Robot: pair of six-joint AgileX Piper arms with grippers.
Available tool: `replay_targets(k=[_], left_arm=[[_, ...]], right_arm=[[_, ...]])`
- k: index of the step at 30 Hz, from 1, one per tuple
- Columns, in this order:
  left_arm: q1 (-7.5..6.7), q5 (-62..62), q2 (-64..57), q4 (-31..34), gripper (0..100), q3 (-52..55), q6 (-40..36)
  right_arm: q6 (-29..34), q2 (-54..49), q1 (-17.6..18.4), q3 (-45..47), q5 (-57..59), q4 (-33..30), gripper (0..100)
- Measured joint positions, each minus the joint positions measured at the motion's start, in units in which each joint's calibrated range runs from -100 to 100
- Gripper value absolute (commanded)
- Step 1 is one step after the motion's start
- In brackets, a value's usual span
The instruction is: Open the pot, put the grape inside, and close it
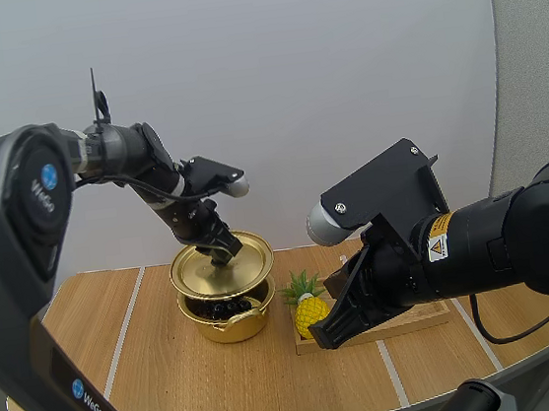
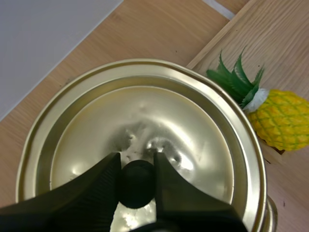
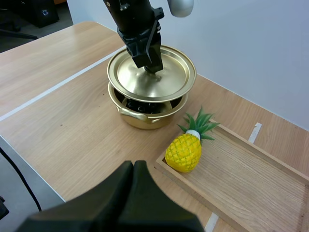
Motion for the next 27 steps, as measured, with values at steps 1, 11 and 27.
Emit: replay_targets(k=[1, 11, 27], left_arm=[[0.00, -0.5, 0.7, 0.0, 0, 0.0, 0.0], [0.00, -2.9, 3.9, 0.2, 0, 0.2, 0.4], [0.00, -3.2, 5.4, 0.1, 0, 1.2, 1.2]], right_arm=[[0.0, 0.0, 0.0, 0.0, 0.0, 0.0, 0], [0.0, 0.0, 0.0, 0.0, 0.0, 0.0, 0], [0.0, 0.0, 0.0, 0.0, 0.7, 0.0, 0]])
